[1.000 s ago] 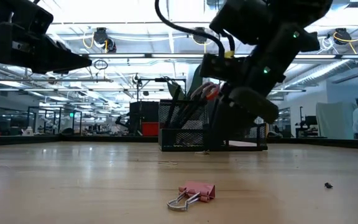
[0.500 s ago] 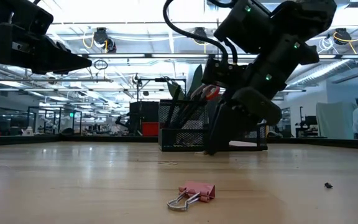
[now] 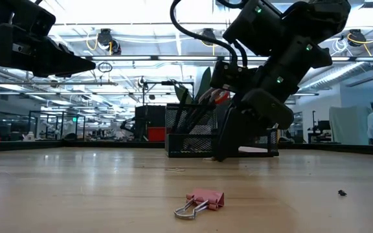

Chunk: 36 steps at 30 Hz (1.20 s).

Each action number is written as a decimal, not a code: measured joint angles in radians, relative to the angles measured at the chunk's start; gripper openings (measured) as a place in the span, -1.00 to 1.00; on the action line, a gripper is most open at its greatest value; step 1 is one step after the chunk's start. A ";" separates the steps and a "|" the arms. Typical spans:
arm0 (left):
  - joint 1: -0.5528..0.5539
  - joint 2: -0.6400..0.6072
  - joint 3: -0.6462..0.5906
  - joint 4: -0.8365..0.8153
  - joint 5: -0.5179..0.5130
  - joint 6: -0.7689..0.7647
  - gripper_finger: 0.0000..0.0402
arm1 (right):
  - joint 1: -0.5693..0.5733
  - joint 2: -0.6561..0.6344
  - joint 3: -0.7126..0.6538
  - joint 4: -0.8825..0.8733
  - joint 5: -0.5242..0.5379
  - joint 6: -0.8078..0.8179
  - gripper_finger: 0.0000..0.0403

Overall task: Pick and place office supplies into organizer
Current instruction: Put the green binder clip into the black desk organizer, then put the yellow binder clip into the black desk organizer

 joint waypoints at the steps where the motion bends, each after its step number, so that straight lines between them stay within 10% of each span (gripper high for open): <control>1: 0.000 0.000 0.000 0.000 0.000 0.000 -0.79 | -0.002 0.000 0.000 0.000 -0.009 0.000 -0.40; 17: 0.000 0.000 0.000 0.000 0.000 0.003 -0.79 | -0.004 0.000 -0.002 0.027 -0.055 -0.020 -0.93; 36: 0.000 0.000 0.000 -0.004 0.000 0.003 -0.79 | 0.083 -0.049 -0.001 0.105 -0.034 0.021 -0.87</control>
